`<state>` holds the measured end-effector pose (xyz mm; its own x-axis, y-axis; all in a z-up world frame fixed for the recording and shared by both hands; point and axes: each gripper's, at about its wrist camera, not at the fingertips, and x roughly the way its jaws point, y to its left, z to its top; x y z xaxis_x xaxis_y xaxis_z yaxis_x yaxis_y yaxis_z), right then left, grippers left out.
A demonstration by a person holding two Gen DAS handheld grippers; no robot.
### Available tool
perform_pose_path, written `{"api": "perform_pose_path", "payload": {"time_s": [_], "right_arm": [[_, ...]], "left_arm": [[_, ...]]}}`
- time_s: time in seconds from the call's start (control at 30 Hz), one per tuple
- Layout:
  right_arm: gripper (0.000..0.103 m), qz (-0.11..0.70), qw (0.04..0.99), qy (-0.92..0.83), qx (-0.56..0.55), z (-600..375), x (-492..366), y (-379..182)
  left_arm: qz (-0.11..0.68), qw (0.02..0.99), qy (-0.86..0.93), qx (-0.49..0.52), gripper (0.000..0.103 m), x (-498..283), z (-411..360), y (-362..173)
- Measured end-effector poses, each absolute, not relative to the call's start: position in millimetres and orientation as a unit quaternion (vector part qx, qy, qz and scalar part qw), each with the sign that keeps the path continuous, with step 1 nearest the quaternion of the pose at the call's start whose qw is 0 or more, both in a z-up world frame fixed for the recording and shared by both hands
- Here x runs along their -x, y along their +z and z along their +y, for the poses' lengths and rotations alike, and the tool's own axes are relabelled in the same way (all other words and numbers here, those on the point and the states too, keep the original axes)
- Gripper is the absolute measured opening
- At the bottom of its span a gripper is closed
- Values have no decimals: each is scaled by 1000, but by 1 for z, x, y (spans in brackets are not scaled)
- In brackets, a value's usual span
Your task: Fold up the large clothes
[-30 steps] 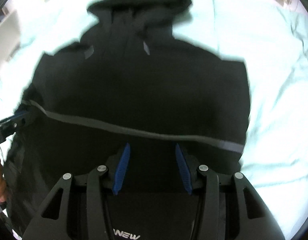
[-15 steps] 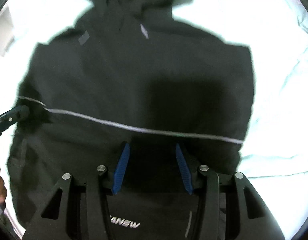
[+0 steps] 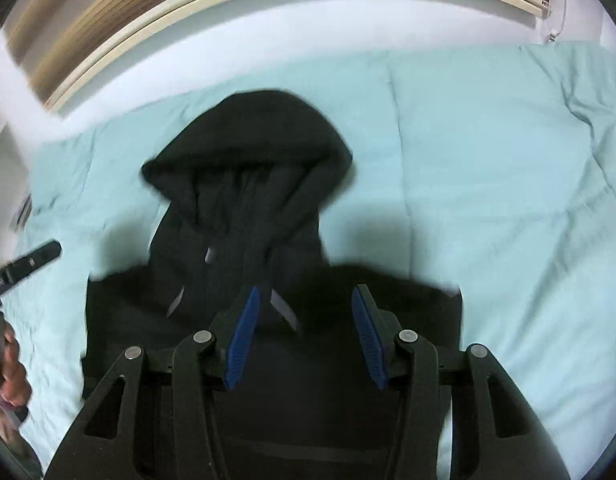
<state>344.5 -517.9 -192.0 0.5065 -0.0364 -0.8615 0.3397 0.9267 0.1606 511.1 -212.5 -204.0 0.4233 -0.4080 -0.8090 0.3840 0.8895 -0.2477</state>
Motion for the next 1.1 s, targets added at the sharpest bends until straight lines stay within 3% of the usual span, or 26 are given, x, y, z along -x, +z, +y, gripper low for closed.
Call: {"api": "perform_pose_path", "payload": {"time_s": [0.17, 0.5, 0.53, 0.57, 0.6, 0.63, 0.67, 0.83, 0.97, 1.1], "right_arm": [[51, 477, 853, -105, -184, -542, -413, -237], [51, 466, 853, -73, -223, -571, -474, -291], [51, 465, 854, -69, -224, -570, -479, -294], [45, 466, 854, -67, -221, -568, -485, -297], [32, 468, 854, -74, -214, -567, -489, -299], [13, 472, 854, -81, -205, -567, -492, -299], [11, 471, 854, -81, -205, -569, -492, -299], [8, 415, 876, -56, -237, -583, -459, -275], [8, 476, 845, -75, -234, -586, -481, -330], [11, 505, 816, -69, -273, -595, -491, -364]], "left_arm": [[485, 841, -234, 45, 69, -570, -232, -250], [499, 828, -240, 83, 68, -636, -268, -313], [500, 827, -240, 93, 50, -641, -268, -317], [507, 818, -250, 106, 16, -648, -269, -323], [517, 811, -250, 111, 13, -651, -269, -326], [514, 813, -249, 115, 11, -650, -266, -324], [505, 815, -255, 121, 9, -647, -261, -319], [473, 823, -281, 141, 9, -625, -227, -290], [572, 770, -249, 133, 13, -648, -232, -357], [558, 779, -262, 116, 15, -643, -235, -362]]}}
